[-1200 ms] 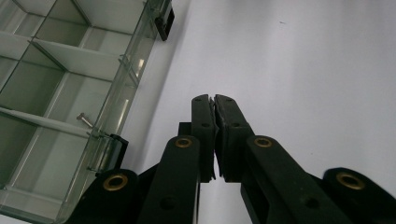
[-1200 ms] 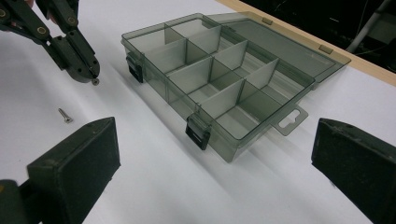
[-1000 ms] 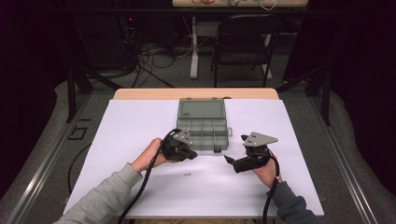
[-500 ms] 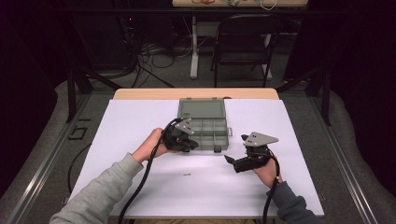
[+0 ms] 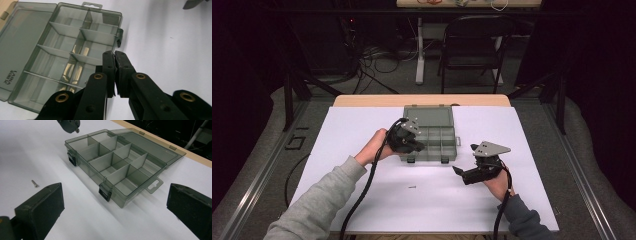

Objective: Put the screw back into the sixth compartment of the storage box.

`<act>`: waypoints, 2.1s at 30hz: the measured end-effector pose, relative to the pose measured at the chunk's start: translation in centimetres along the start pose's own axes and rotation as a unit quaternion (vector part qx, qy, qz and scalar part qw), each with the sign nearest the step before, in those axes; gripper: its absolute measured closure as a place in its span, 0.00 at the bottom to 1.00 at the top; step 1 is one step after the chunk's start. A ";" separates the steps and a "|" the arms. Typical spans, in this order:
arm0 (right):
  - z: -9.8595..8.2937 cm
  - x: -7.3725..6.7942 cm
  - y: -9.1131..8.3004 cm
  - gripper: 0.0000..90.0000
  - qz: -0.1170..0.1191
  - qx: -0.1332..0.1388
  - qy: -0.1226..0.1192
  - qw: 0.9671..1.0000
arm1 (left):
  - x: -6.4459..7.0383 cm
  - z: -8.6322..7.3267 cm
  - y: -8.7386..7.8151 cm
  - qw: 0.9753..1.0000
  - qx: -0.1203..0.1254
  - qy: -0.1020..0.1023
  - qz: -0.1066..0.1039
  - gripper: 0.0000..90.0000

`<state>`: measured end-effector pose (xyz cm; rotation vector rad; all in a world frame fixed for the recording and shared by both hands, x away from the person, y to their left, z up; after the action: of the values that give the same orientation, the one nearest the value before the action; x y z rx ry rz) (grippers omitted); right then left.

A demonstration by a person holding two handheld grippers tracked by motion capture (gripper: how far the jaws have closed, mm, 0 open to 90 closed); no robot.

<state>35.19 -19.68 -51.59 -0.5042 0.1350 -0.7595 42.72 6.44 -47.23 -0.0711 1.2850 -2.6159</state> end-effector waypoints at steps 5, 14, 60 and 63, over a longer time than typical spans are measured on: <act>0.0 0.0 0.0 0.00 -0.001 0.002 0.002 1.000 | -0.8 0.3 0.1 1.000 -0.008 -0.004 0.006 0.97; 0.1 0.1 -0.2 0.00 -0.001 0.003 0.001 1.000 | -2.0 0.6 0.6 1.000 -0.019 -0.008 0.013 0.97; 0.1 0.2 -0.2 0.00 -0.002 0.005 0.001 1.000 | -3.6 -1.2 4.9 0.994 -0.092 -0.057 0.006 0.96; 0.1 0.2 -0.3 0.00 -0.003 0.006 -0.001 1.000 | -3.6 -1.3 5.0 0.995 -0.079 -0.068 0.007 0.92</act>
<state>35.15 -19.92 -51.34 -0.4939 0.1274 -0.7648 46.99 5.28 -51.76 -0.2622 1.4345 -2.4462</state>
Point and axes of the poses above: each handheld gripper's, and its own axes: y roughly forward along the jaws, z roughly out of its top, x roughly to its right, the point moved 2 cm from there along y, roughly forward along the jaws, and after that the axes turned 1 degree about y, right-handed, at the moved point
